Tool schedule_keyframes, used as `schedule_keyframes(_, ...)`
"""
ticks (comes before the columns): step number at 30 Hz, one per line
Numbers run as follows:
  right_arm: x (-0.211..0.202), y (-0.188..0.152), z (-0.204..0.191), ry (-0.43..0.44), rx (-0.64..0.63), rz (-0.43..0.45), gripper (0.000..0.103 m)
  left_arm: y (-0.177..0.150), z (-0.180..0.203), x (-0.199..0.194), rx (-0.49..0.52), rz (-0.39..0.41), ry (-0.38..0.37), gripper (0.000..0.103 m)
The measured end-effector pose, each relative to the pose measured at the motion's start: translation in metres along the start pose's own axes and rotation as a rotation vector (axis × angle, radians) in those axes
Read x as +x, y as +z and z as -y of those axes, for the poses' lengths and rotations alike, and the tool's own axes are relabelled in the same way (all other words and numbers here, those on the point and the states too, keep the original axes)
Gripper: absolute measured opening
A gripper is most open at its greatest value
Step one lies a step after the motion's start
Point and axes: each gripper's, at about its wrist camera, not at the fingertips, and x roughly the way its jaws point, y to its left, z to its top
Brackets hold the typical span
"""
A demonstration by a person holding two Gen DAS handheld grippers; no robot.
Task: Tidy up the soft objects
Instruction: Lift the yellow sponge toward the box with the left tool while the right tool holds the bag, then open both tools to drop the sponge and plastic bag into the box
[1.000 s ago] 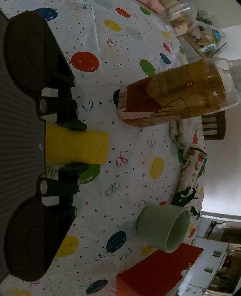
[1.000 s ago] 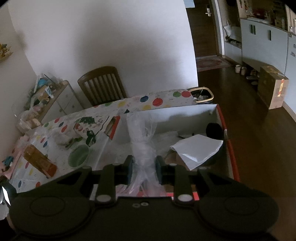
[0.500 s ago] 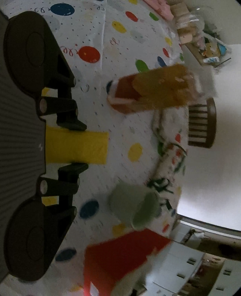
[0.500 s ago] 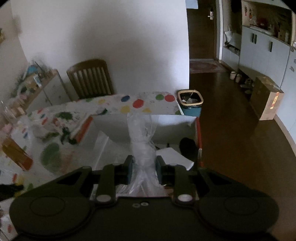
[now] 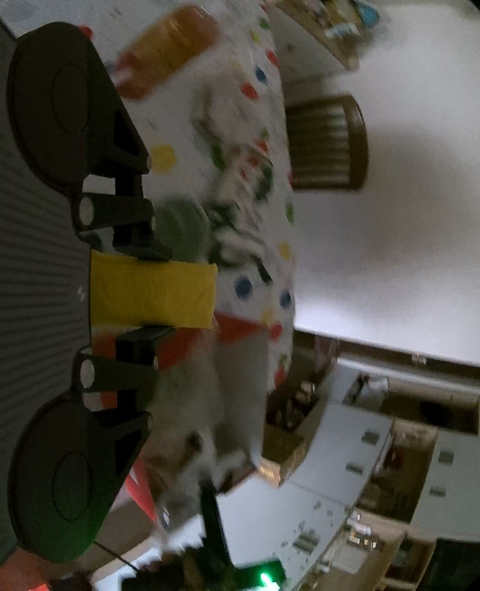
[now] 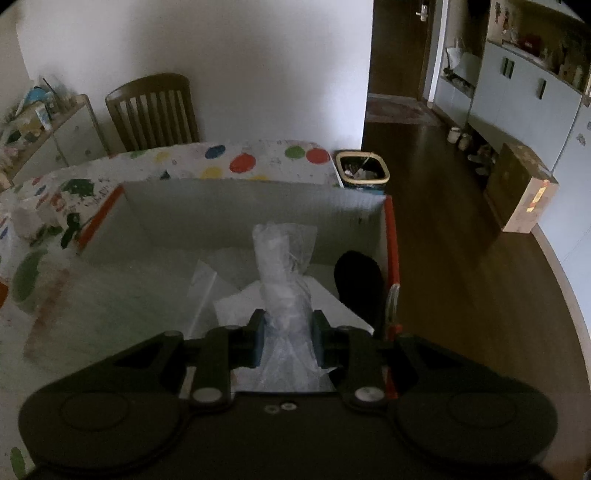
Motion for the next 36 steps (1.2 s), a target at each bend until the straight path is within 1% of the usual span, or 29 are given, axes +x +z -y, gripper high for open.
schedule_keyframes(3,0.006,-0.003,0.001,0.001,-0.005,-0.01,0.025,0.02,0.029,0.015,0.032,-0.007,-0.056,0.036)
schedule_keyframes(5,0.007,-0.004,0.003,0.018,-0.004,-0.008,0.028,0.032,0.051,0.03,0.068,-0.016,-0.085,0.036)
schedule_keyframes(7,0.004,-0.005,0.006,0.029,-0.001,-0.004,0.03,0.04,0.071,0.045,0.103,-0.025,-0.101,0.036)
schedule_keyframes(9,0.0,-0.007,0.009,0.043,0.001,0.002,0.031,0.048,0.091,0.064,0.129,-0.054,-0.127,0.036)
schedule_keyframes(11,-0.005,-0.008,0.013,0.051,0.005,0.008,0.037,0.052,0.107,0.084,0.152,-0.085,-0.142,0.036)
schedule_keyframes(12,-0.008,-0.01,0.015,0.056,0.011,0.013,0.042,0.052,0.114,0.092,0.17,-0.098,-0.147,0.037)
schedule_keyframes(15,-0.016,-0.012,0.019,0.075,0.023,0.024,0.053,0.049,0.131,0.118,0.219,-0.144,-0.141,0.037)
schedule_keyframes(17,-0.02,-0.014,0.02,0.08,0.014,0.032,0.06,0.045,0.137,0.135,0.228,-0.173,-0.132,0.037)
schedule_keyframes(18,-0.021,-0.015,0.021,0.083,0.008,0.035,0.065,0.043,0.14,0.142,0.23,-0.186,-0.128,0.037)
schedule_keyframes(19,-0.023,-0.016,0.022,0.082,0.006,0.036,0.067,0.041,0.142,0.148,0.231,-0.198,-0.125,0.037)
schedule_keyframes(23,-0.027,-0.018,0.026,0.103,0.027,0.041,0.067,0.03,0.146,0.168,0.208,-0.259,-0.118,0.037)
schedule_keyframes(26,-0.031,-0.017,0.028,0.112,0.037,0.046,0.072,0.022,0.146,0.178,0.205,-0.3,-0.113,0.037)
schedule_keyframes(27,-0.032,-0.016,0.028,0.112,0.037,0.05,0.074,0.02,0.145,0.179,0.206,-0.305,-0.113,0.037)
schedule_keyframes(31,-0.037,-0.014,0.029,0.124,0.042,0.057,0.075,0.017,0.145,0.184,0.196,-0.329,-0.116,0.038)
schedule_keyframes(34,-0.041,-0.013,0.029,0.131,0.04,0.059,0.076,0.018,0.146,0.182,0.197,-0.331,-0.11,0.039)
schedule_keyframes(35,-0.042,-0.013,0.029,0.131,0.038,0.059,0.076,0.019,0.145,0.18,0.19,-0.326,-0.111,0.045)
schedule_keyframes(36,-0.044,-0.013,0.03,0.132,0.035,0.06,0.076,0.019,0.145,0.177,0.185,-0.319,-0.115,0.056)
